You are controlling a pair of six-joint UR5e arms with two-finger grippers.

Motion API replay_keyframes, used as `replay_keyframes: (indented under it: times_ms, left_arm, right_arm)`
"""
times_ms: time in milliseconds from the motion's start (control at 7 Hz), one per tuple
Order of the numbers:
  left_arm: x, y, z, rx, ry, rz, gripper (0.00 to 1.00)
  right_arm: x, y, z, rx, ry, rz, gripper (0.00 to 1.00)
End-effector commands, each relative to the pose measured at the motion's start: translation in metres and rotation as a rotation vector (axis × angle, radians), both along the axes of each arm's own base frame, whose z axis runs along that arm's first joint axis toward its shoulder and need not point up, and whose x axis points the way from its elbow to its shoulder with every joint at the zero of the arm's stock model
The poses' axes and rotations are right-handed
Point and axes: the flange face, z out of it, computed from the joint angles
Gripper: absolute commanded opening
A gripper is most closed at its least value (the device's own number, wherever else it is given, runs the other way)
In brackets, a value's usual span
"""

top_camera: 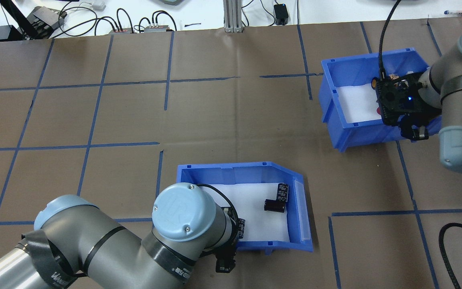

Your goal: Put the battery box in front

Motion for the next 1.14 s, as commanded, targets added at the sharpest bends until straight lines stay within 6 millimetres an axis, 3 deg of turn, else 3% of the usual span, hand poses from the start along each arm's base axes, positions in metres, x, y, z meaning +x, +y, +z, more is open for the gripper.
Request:
replay_keyframes:
  times_ms: [0,286,429,714,1000]
  left_arm:
    - [0.037,-0.043,0.012,-0.057,-0.018,0.004,0.00]
    - [0.072,-0.108,0.036,-0.094,-0.015,0.001,0.00]
    - [0.074,-0.139,0.052,-0.103,-0.016,-0.022,0.00]
    - [0.061,-0.218,0.067,-0.127,-0.015,-0.024,0.00]
    - [0.044,-0.290,0.058,-0.132,-0.004,-0.019,0.00]
  right_arm:
    - [-0.003,0.008,0.002,0.006,-0.001,-0.005,0.00]
    - [-0.002,0.009,0.001,0.007,-0.002,-0.008,0.00]
    - [-0.002,0.010,0.001,0.013,-0.004,-0.006,0.00]
    - [-0.002,0.011,-0.001,0.029,-0.009,-0.008,0.00]
    - [-0.002,0.011,0.000,0.027,-0.011,-0.017,0.00]
